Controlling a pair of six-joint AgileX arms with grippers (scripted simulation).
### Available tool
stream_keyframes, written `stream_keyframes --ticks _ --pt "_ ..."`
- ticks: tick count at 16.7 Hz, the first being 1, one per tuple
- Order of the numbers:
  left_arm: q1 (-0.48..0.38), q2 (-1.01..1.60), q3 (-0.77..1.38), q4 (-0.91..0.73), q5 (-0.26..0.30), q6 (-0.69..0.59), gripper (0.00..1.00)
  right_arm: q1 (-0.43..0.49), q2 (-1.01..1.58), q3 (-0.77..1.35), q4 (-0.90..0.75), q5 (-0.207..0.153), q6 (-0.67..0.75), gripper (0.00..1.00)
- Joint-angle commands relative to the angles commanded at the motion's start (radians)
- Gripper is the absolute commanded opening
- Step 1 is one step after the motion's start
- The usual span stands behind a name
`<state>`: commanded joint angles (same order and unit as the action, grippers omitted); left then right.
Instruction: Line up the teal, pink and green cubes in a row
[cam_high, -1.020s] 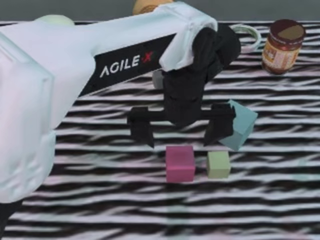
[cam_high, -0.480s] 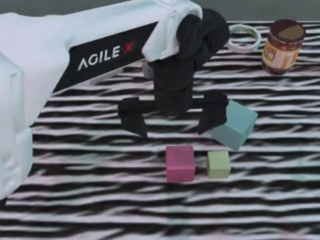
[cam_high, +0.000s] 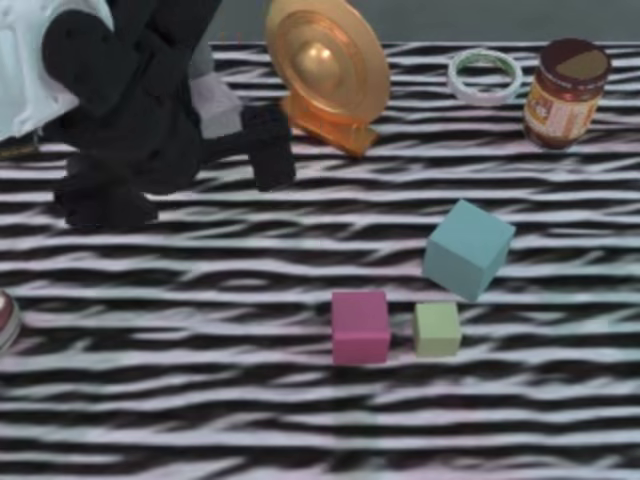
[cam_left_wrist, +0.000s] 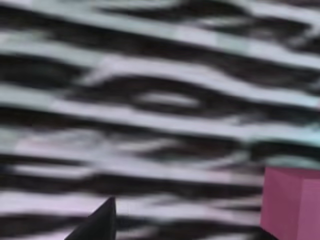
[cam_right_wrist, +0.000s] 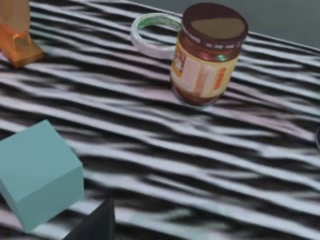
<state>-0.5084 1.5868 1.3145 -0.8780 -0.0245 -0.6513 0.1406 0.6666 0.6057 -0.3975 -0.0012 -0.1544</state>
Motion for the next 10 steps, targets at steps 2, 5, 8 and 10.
stream_keyframes --ticks 2,5,8,10 --pt "0.076 -0.198 -0.184 0.101 0.000 0.063 1.00 0.040 0.235 0.184 -0.121 0.001 -0.046 1.00" --pt "0.189 -0.510 -0.469 0.258 0.003 0.174 1.00 0.102 0.586 0.457 -0.308 0.001 -0.115 1.00" --pt "0.295 -0.825 -0.741 0.418 0.007 0.298 1.00 0.160 0.891 0.702 -0.480 0.000 -0.180 1.00" --pt "0.358 -1.025 -0.902 0.522 0.011 0.382 1.00 0.196 1.070 0.855 -0.586 0.000 -0.220 1.00"
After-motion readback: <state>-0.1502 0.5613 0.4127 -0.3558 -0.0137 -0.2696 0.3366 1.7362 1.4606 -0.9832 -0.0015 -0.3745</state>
